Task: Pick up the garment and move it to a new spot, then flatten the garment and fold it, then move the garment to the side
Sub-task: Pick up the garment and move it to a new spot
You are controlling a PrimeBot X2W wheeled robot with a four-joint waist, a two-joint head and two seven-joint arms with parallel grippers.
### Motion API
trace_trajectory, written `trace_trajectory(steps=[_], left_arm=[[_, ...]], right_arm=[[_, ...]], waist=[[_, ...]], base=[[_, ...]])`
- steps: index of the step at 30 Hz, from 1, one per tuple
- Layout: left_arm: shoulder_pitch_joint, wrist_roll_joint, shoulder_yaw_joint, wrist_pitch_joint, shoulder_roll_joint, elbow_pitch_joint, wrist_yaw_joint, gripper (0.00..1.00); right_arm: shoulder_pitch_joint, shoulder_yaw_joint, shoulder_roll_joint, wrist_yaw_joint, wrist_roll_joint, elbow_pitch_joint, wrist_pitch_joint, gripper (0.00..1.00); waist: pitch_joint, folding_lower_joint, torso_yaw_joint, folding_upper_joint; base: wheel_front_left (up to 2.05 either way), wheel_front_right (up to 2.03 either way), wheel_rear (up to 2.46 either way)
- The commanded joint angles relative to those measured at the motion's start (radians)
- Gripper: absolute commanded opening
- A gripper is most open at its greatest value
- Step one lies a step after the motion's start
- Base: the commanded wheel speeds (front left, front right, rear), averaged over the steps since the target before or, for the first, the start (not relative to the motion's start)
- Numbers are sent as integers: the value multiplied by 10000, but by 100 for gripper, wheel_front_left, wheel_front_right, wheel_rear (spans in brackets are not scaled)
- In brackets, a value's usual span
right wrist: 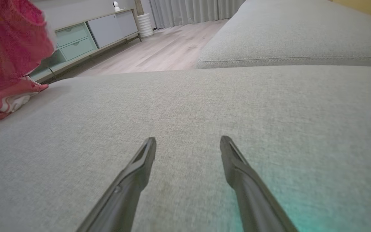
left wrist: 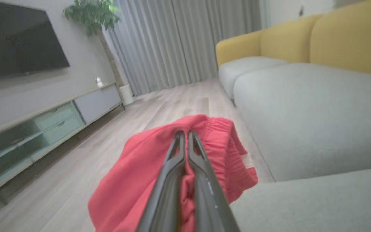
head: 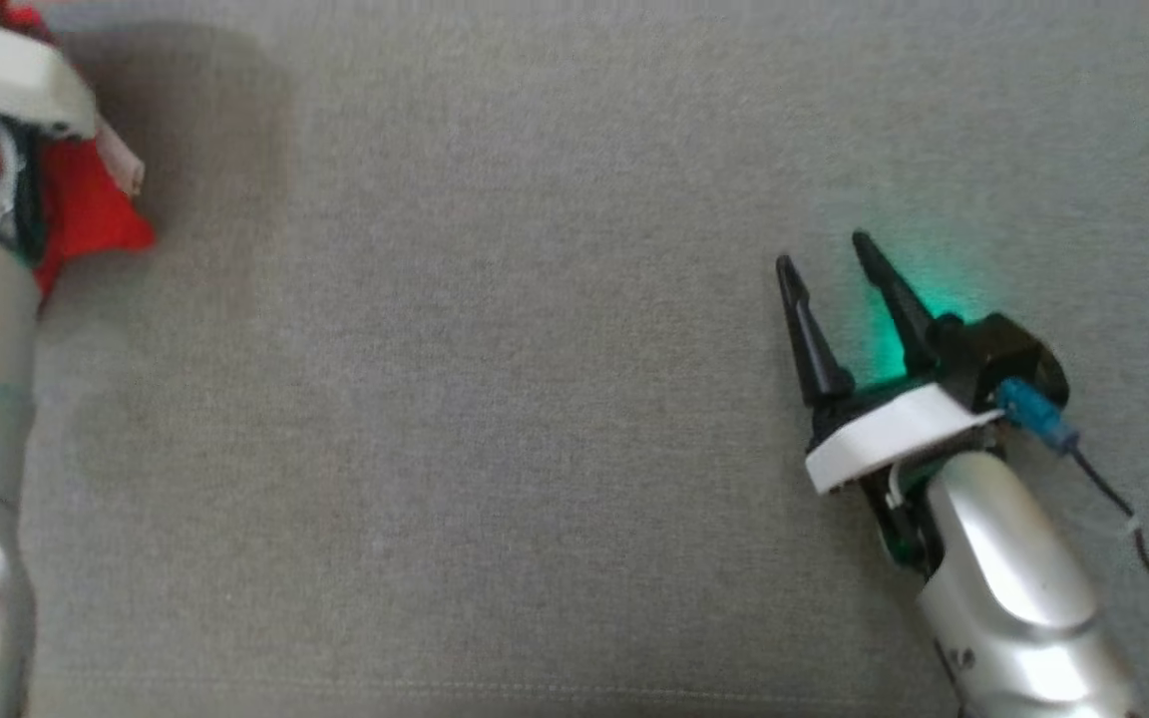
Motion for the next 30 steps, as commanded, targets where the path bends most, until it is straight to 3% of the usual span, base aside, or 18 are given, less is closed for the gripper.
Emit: trace_trajectory(steps=[1,5,18,26,30], left_arm=[[-265,61,-24,-98,227,-1028,-204,0],[66,-40,-193,-100,-249,-1690,-366,0],[1794,-792,-1866,-101,-2555,-3056,-956,0],[2558,-2251,-4108,-102,-2872,-3788,-1044,0],[2884,-3328,-5357,-102,-2876,-4591,-569,0]], right_arm=[[349,140,243,31,188,-145,6,100],[511,144,311,31,280,-112,6,100],[803,1135,371,31,1270,-337,6,100],[859,1489,372,31,1596,-370,6,100],[911,1531,372,31,1650,-357,6,100]], waist=[[-647,-1,-387,0],[-1045,-1,-757,0],[-1692,-1,-3169,0],[-1756,-1,-4223,0],[-1801,-1,-4498,0]], base=[[0,0,0],[0,0,0],[0,0,0],[0,0,0],[0,0,0]])
